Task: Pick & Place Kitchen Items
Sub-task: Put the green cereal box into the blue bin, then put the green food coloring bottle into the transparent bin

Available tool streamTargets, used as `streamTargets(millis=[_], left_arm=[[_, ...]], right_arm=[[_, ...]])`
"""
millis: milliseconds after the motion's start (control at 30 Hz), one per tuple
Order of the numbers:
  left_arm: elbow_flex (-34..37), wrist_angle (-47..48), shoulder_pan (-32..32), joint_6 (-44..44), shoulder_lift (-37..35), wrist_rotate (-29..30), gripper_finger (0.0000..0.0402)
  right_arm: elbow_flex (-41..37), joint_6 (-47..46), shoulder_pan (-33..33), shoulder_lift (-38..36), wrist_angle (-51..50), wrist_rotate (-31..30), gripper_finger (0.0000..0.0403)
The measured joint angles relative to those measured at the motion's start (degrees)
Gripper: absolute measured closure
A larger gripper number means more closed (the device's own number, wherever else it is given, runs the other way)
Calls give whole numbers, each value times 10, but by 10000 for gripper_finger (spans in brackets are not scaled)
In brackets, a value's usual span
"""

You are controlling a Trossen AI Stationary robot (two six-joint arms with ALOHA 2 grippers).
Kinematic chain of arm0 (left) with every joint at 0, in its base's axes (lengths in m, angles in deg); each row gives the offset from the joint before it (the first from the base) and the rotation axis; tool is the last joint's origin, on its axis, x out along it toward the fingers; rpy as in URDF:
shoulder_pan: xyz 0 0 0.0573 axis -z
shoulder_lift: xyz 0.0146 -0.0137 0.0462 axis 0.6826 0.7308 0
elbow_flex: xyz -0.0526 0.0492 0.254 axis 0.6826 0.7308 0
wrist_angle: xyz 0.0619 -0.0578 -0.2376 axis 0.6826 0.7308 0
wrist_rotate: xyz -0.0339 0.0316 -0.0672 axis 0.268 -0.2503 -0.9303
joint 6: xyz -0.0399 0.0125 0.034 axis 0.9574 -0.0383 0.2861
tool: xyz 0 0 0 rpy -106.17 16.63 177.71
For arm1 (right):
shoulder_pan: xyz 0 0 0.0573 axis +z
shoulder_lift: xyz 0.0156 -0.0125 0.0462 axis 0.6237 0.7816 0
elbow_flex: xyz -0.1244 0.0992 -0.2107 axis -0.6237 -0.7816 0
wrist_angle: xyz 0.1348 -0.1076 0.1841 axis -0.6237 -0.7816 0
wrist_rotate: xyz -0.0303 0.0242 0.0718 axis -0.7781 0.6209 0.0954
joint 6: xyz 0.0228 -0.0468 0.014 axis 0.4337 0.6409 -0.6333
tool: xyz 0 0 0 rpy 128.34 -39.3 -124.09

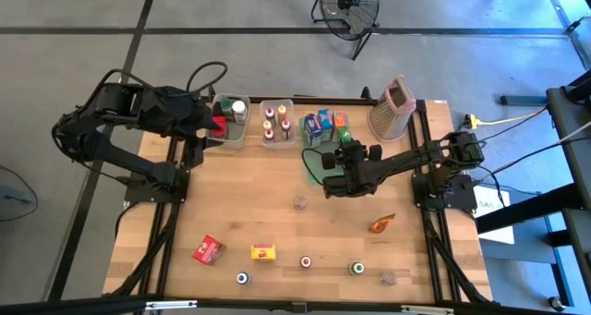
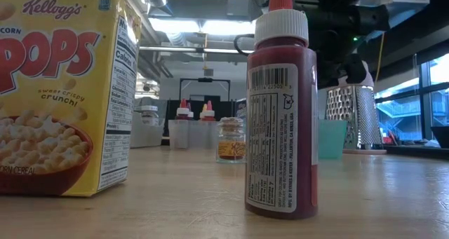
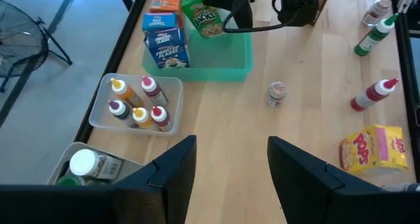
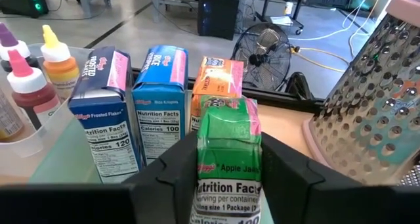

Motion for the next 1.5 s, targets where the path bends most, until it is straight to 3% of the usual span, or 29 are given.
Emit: streamTargets(millis=[267, 567, 833, 1033, 1300, 1500], left_arm=[[0, 0, 0, -3, 0, 0, 219], [0, 0, 0, -15, 0, 0, 219], [0, 0, 0, -15, 0, 0, 219], [0, 0, 0, -14, 0, 0, 219], [0, 0, 0, -4, 0, 0, 219], [0, 12, 0, 11, -7, 0, 219]], right_arm=[[0, 0, 0, 0, 0, 3, 213], [6, 8, 3, 0, 2, 4, 199], [87, 124, 7, -1, -42, 14, 198], [194, 266, 7, -1, -104, 105, 198], [354, 459, 17, -1, -138, 288, 198], [433, 493, 29, -1, -136, 425, 198]])
